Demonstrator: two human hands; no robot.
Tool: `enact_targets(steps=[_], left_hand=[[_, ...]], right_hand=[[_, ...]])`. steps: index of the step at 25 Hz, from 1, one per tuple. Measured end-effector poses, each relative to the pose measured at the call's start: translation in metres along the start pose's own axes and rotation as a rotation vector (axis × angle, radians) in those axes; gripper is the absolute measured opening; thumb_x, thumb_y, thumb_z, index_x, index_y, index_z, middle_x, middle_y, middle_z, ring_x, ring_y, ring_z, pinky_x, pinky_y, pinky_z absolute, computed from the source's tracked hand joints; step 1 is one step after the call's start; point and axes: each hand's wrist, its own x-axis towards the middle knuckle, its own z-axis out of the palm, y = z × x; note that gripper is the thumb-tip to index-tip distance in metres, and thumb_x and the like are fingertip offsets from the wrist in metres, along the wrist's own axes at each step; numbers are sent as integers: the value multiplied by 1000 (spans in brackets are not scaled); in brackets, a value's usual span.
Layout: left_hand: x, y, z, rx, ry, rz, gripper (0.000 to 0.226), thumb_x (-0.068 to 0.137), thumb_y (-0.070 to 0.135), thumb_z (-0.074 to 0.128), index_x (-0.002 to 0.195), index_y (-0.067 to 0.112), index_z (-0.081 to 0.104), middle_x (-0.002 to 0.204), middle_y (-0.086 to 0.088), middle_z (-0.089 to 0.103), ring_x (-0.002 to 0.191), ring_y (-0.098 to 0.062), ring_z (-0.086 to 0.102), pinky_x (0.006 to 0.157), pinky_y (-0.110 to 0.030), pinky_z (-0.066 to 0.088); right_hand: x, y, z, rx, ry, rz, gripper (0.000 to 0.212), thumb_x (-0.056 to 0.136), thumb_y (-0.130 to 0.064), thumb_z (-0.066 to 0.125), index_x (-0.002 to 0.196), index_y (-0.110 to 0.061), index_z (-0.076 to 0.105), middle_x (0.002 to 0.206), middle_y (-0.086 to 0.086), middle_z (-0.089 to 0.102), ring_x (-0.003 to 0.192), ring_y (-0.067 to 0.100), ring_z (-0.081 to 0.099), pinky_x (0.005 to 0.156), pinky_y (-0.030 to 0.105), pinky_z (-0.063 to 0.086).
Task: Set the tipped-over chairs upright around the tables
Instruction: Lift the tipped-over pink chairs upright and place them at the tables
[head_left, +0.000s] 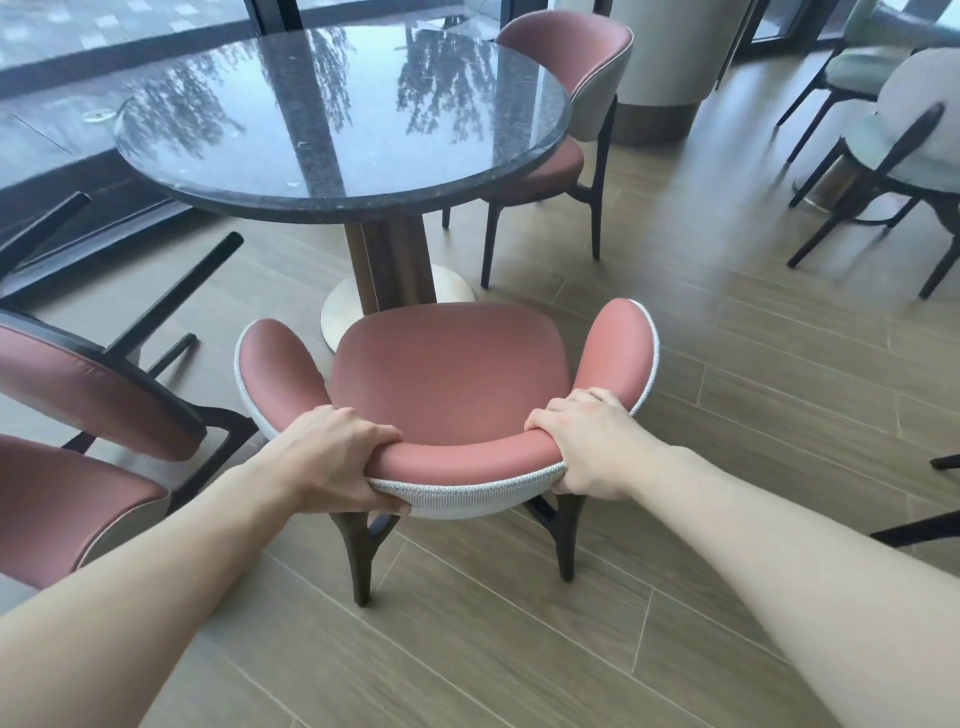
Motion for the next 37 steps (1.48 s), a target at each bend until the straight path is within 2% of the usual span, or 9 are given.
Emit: enact_targets(steps=[3,6,12,19,26,29,31,33,37], left_hand=[[-5,7,4,-37,0,9,68,55,85,50,99,36,64,81,15,70,82,-14,66,77,-30,44],[-7,5,2,-79,-42,11,69,58,85,51,110,40,62,95,20,69,92,-9,63,92,-32,42],[-7,2,-3,-123,-82,17,69,57,84,56,113,45,64,96,23,68,94,-8,62,91,-31,43],[-6,3,-6,-131,-144,8,72,57,85,53,120,50,59,102,27,66,99,-6,57,95,-32,42],[-7,4,-10,-101,-186,9,72,57,84,52,119,49,60,100,26,69,97,-6,59,91,-28,42],[-10,13,-13,-66,-239,-57,77,57,86,55,124,47,55,110,24,64,108,-9,55,101,-31,37],[-12,21,-21,-121,-314,-140,90,55,90,49,132,44,51,124,20,59,121,-13,49,111,-33,28],[-16,30,-33,-261,-374,-196,93,60,90,45,139,41,47,132,15,55,130,-15,42,115,-34,20],[-31,34,-70,-549,-418,-211,51,87,62,62,132,40,56,129,13,58,125,-12,50,107,-32,36]], right_hand=[[-7,0,-3,-14,-7,10,55,75,-33,67,127,-31,50,115,-7,57,113,22,50,108,38,27],[-10,-9,-7,-42,-7,43,49,77,-24,64,124,-26,51,115,-3,58,114,24,51,109,37,28],[-2,-26,-23,-134,-168,112,41,85,-10,60,124,-18,51,122,7,62,121,29,51,109,45,28],[-7,-28,-24,-93,-158,148,41,85,-9,60,124,-16,48,123,7,61,123,28,48,114,46,22],[-9,-33,-31,-117,-224,129,39,87,-4,54,124,-15,51,123,8,59,118,32,55,109,50,27],[-14,-29,-29,-111,-217,121,43,86,-4,55,127,-13,45,127,9,56,123,30,49,112,46,24],[-20,-30,-31,-89,-233,125,51,85,-6,56,133,-12,40,134,9,49,130,28,43,117,46,20],[-25,-37,-39,-130,-314,114,56,85,-8,58,137,-11,37,137,9,44,132,28,40,115,46,26],[-27,-53,-83,-145,-505,75,50,82,-17,68,128,-10,50,126,9,55,112,30,59,91,40,52]])
